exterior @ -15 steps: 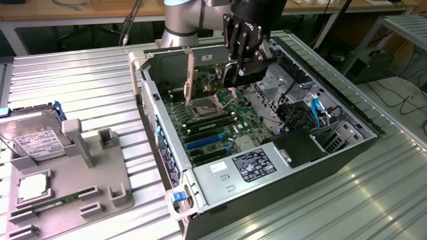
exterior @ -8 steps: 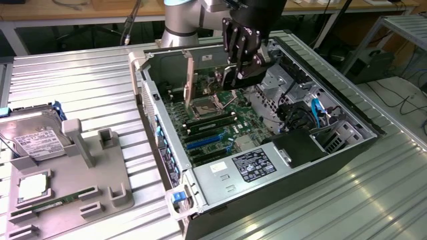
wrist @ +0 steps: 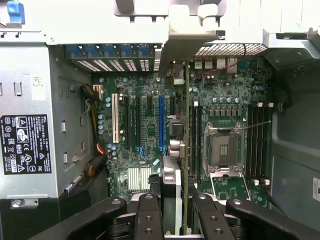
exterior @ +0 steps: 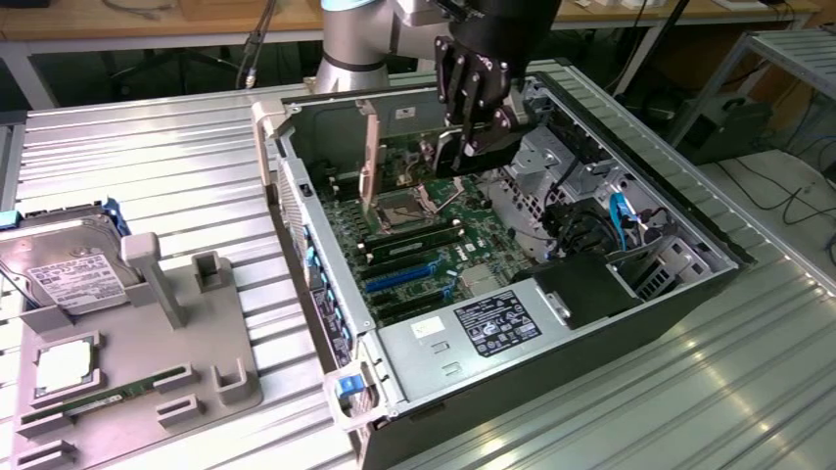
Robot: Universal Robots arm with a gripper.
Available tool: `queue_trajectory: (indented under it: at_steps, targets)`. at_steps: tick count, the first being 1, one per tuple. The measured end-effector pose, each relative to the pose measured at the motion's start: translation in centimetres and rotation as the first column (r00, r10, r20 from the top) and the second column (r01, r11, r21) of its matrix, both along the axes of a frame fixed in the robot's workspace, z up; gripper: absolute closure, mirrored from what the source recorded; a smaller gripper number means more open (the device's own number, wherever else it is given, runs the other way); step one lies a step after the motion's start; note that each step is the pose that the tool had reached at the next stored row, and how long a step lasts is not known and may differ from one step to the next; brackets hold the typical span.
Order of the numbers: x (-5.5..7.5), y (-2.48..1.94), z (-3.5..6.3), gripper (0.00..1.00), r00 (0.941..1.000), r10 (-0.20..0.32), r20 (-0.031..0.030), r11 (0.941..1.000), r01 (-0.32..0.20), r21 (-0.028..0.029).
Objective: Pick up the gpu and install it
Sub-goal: 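Insert the gpu into the slot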
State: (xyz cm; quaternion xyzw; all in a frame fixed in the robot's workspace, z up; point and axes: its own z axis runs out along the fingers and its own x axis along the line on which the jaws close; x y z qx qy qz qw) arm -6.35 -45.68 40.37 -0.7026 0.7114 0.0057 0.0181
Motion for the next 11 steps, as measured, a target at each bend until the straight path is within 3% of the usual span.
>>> queue_trajectory:
  at_steps: [11]
  targets:
    - [-0.16, 0.0, -0.38, 0.71, 1.0, -0.004, -0.0013, 1.0, 0.004, 0.0]
